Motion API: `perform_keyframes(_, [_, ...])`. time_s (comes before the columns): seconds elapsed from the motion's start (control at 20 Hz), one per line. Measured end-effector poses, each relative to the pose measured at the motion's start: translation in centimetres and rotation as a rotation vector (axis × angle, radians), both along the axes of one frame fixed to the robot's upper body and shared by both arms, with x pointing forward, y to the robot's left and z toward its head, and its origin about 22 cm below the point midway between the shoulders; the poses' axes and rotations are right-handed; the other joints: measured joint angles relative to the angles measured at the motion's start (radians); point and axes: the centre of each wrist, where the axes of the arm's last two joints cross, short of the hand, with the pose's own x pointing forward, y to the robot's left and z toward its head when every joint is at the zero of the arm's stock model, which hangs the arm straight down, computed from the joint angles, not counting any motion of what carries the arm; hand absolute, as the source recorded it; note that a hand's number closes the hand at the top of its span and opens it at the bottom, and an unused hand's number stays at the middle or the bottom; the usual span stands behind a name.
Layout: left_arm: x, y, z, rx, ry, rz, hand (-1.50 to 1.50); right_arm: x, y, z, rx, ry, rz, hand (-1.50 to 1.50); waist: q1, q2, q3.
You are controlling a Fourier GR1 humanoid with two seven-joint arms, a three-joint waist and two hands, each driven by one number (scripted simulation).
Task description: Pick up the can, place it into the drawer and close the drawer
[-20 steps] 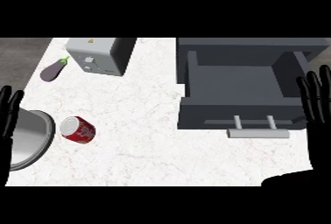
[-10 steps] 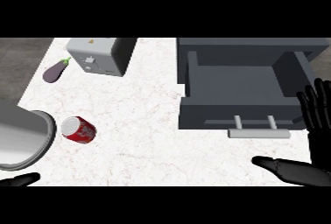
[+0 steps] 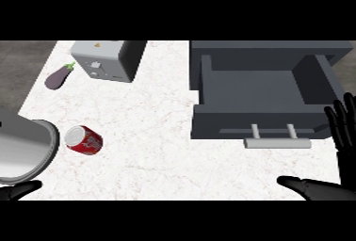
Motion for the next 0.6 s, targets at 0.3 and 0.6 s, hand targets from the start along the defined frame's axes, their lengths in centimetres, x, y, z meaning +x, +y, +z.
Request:
perform_keyframes(0.3, [1.6, -1.0, -2.2, -0.003, 0.042, 0.001, -1.5, -0.1, -0.5, 0.3, -0.007, -0.015, -0.004, -1.5, -0.001, 0.0, 0.0])
perform_keyframes(0.6, [2.6, -2.1, -5.9, 0.001, 0.082, 0.003, -1.5, -0.1, -1.1, 0.4, -0.01, -0.021, -0.009, -1.5, -0.002, 0.001, 0.0])
